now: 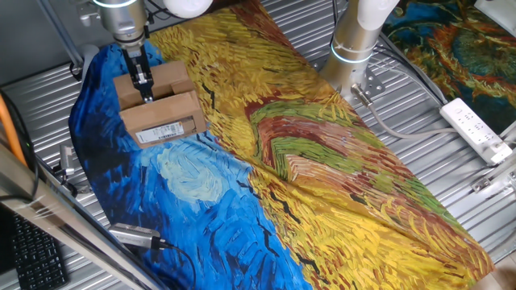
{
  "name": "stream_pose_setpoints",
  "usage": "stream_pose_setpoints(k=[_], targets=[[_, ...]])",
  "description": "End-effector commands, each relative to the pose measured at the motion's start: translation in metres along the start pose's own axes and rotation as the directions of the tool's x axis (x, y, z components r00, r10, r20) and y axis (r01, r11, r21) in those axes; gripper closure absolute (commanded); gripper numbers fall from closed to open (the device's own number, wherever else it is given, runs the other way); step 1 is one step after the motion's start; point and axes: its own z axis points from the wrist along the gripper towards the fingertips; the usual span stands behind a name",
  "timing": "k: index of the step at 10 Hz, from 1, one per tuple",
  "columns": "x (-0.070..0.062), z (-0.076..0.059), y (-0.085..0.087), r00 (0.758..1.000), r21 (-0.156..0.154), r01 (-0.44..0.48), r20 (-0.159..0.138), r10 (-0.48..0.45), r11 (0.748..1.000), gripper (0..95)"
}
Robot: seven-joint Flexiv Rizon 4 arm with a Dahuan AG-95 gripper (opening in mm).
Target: Open a box
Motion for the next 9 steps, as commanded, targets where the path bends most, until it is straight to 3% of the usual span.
stream_pose_setpoints(k=[1,9], targets=[[-0.0015,0.0002,0.0001,1.000,-0.002,0.000,-0.006,0.000,1.000,38.0],[-0.0038,0.0025,0.0018,1.000,-0.001,0.006,-0.004,-0.006,1.000,38.0]])
